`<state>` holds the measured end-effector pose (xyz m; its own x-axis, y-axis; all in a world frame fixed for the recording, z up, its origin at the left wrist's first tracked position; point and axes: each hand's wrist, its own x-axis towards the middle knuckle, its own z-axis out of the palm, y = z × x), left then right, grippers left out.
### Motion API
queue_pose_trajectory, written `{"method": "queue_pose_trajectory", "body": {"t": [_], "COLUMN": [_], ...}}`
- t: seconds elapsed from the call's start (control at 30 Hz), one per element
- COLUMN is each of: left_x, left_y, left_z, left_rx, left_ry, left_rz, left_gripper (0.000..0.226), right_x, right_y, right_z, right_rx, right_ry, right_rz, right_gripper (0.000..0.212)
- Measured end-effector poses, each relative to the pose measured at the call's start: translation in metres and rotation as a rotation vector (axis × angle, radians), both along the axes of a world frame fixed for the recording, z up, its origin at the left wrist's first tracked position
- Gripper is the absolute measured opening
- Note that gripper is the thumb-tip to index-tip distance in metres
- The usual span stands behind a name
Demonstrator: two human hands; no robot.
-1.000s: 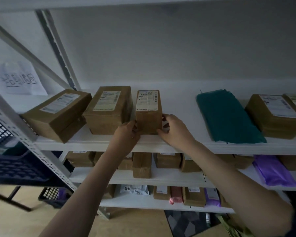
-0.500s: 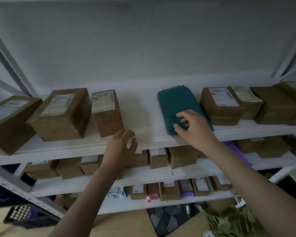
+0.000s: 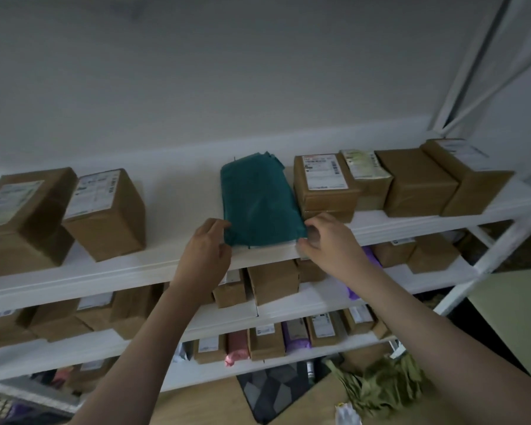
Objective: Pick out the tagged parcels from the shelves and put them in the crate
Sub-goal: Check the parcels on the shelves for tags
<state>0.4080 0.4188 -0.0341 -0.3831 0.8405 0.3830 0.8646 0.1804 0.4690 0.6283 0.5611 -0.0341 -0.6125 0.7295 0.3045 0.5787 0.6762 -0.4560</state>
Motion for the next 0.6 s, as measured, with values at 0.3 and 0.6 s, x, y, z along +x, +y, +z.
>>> {"method": "queue_pose_trajectory", "body": {"t": [0.3, 0.6], "left_x": [-0.004, -0.010], "left_y": [0.007, -0.003], "left_z": [-0.008, -0.010], "left_rx": [-0.043, -0.033], "left_ry": [0.048, 0.019], "left_rz": [-0.098, -0.138], "left_gripper": [0.033, 0.033], "right_x": [-0.017, -0.034], "right_y": [-0.008, -0.014], "right_z": [-0.003, 0.001], "right_rx": [0.052, 0.052], "right_ry": [-0.079, -0.057], "right_rz": [-0.072, -0.053], "right_gripper": [0.025, 0.027]}}
